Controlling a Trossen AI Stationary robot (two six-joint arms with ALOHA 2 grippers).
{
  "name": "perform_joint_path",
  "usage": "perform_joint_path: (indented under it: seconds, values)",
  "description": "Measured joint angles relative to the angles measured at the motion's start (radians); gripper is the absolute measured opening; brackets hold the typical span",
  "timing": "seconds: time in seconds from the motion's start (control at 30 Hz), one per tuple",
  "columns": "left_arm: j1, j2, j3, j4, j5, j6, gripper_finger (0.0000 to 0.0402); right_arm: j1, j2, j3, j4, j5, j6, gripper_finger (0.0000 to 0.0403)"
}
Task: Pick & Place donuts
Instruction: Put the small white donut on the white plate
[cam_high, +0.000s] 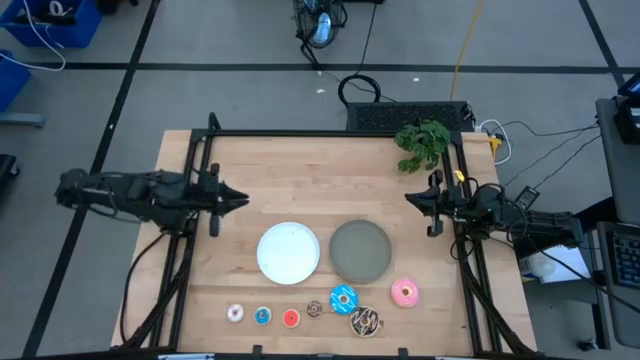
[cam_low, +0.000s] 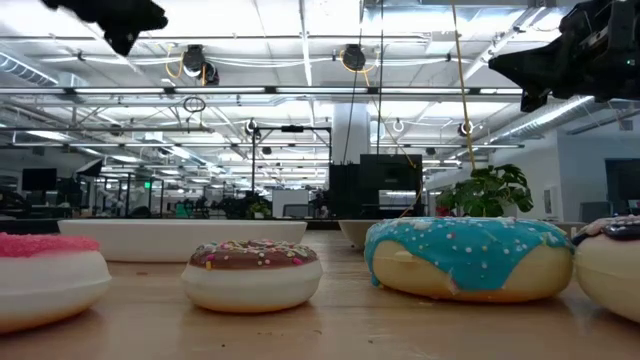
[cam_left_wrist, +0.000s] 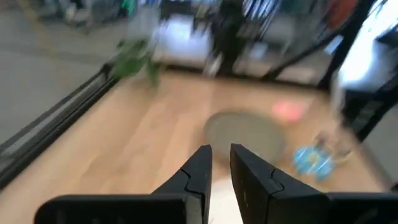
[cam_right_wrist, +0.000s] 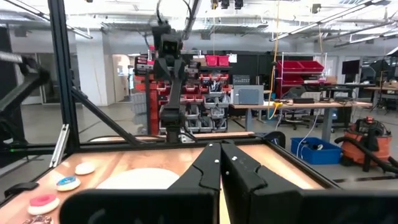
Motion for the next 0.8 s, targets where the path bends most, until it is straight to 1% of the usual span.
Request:
perform_joint_path:
  seconds: [0.07, 0.13, 0.23, 0.3, 0.4, 0.5, 0.63, 0.8]
  values:
    - [-0.038, 0.105, 0.116, -0.179, -0.059, -0.053, 0.0063, 0.0, 0.0, 0.0, 0.0, 0.0, -0.009, 0.0]
    - [-0.072, 0.208, 0.224, -0.362, -0.083, -0.148, 0.0063, 0.0, 0.0, 0.0, 0.0, 0.0, -0.018, 0.0]
    - [-0.133, 0.346, 0.343, -0.56, -0.085, -0.298, 0.0063, 0.0, 0.0, 0.0, -0.004, -0.002, -0.019, 0.0]
    - [-0.182, 0.426, 0.399, -0.632, -0.062, -0.349, 0.0063, 0.0, 0.0, 0.0, -0.008, -0.005, -0.014, 0.0]
    - [-0.273, 0.539, 0.463, -0.685, -0.034, -0.4, 0.0063, 0.0, 0.0, 0.0, 0.01, -0.058, 0.029, 0.0]
    - [-0.379, 0.635, 0.519, -0.678, -0.011, -0.425, 0.0063, 0.0, 0.0, 0.0, 0.057, -0.108, 0.033, 0.0]
    - [-0.505, 0.739, 0.57, -0.671, 0.001, -0.519, 0.0063, 0.0, 0.0, 0.0, 0.078, -0.104, 0.034, 0.0]
    - [-0.62, 0.84, 0.57, -0.664, 0.015, -0.657, 0.0063, 0.0, 0.0, 0.0, 0.091, -0.103, 0.04, 0.0]
